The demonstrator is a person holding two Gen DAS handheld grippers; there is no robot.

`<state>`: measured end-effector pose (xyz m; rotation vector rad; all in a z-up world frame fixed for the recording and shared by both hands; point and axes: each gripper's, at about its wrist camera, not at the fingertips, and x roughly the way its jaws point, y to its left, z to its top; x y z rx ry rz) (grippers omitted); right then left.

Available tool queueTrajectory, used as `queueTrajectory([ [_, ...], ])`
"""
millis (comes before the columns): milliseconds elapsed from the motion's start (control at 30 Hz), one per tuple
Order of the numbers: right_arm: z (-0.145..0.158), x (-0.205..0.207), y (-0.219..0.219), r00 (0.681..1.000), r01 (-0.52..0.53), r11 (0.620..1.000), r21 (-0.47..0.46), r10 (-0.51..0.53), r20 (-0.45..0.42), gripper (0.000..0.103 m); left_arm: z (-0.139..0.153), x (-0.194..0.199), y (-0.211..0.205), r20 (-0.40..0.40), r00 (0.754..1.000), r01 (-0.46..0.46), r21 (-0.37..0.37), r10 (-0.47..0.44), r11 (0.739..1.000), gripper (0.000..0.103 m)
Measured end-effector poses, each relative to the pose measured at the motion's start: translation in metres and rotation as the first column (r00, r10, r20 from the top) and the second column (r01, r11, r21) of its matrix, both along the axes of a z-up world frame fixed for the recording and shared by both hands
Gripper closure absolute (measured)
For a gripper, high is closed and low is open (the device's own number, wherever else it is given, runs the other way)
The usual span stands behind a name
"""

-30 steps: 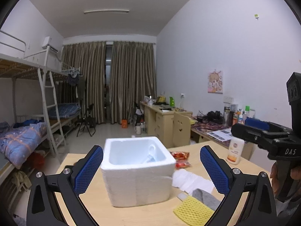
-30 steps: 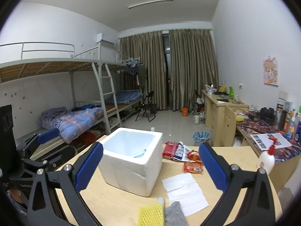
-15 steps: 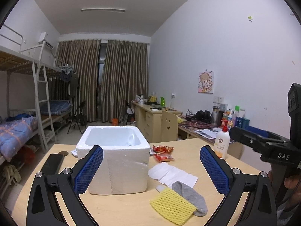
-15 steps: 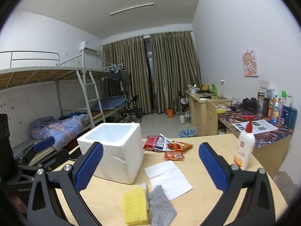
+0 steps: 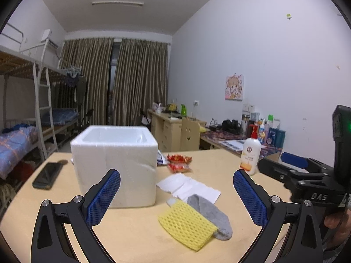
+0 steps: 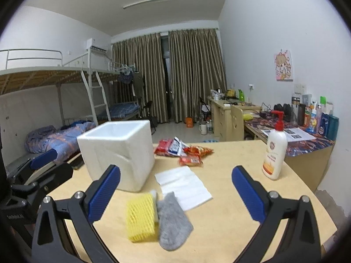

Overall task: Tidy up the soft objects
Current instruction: 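Withdraw both grippers from the box toward the yellow net and grey sock, then lower the left gripper onto the yellow foam net and close it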

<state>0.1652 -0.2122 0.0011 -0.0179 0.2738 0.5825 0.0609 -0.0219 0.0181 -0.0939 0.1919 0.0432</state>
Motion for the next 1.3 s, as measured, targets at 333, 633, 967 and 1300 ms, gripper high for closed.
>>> queueTrajectory([
  [333,-0.026,0.000,-0.014,0.999,0.005,1.000,0.001,-0.005,-0.046,0.000,-0.042,0.017,0.000,-0.084,0.996,-0.021,-0.023,0.019,1.000,0.000],
  [633,-0.045,0.009,-0.012,0.993,-0.013,0.999,-0.034,0.009,-0.115,0.000,-0.064,0.031,-0.005,-0.147,0.989,0.000,-0.037,-0.005,0.999,0.000],
  [967,-0.060,0.020,-0.007,0.985,-0.026,0.996,-0.080,0.012,-0.172,0.000,-0.087,0.057,-0.008,-0.252,0.967,0.034,-0.056,-0.047,0.998,0.000],
  [1300,-0.067,0.037,-0.010,0.979,-0.014,0.995,-0.100,-0.007,-0.203,0.000,-0.101,0.086,-0.009,-0.330,0.939,0.063,-0.101,-0.093,0.993,0.001],
])
